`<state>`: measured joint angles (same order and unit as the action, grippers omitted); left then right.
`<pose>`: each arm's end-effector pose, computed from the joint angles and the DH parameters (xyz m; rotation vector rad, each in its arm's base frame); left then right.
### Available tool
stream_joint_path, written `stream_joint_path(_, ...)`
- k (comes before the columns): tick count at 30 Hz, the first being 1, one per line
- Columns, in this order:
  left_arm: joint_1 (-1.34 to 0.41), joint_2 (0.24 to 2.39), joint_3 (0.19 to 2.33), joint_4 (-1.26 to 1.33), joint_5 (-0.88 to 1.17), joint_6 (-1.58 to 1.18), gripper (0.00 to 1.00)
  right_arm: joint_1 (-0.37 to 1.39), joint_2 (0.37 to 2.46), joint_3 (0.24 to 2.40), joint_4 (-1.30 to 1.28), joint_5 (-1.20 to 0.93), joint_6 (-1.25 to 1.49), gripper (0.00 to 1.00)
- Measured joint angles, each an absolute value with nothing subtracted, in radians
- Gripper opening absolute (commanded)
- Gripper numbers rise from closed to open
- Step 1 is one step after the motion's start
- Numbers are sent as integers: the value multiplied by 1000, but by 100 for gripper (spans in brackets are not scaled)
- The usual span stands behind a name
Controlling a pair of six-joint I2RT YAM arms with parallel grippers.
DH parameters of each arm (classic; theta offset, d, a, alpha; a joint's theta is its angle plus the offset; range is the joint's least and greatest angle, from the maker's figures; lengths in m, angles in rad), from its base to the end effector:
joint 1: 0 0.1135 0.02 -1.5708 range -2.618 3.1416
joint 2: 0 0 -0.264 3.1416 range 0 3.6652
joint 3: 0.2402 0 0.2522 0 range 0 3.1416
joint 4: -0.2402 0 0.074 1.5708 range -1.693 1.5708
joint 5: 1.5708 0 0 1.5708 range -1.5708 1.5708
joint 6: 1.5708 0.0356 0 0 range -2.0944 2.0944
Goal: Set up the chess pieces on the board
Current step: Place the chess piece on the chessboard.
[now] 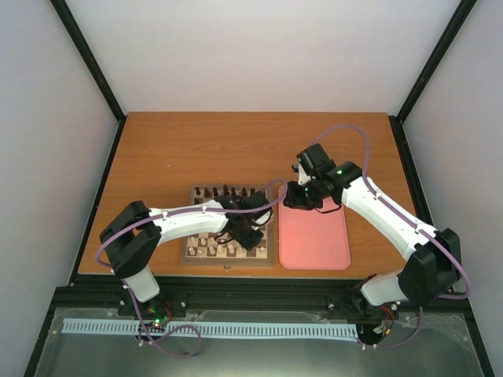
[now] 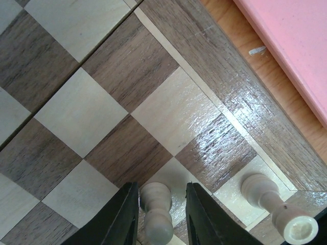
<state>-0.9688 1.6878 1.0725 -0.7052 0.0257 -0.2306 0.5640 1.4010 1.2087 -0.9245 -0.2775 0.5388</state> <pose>0.1763 -0.2582 0.1771 1.0651 2.7401 -0.2399 0.2270 0.1551 0.2885 -0.1265 2.8196 0.6769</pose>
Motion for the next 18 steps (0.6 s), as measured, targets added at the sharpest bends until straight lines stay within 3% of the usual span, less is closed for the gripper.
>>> stream_joint_path(18,-969,1689,1135,-713,-19,-227,39,561,1416,1209,-926,-281,527,19)
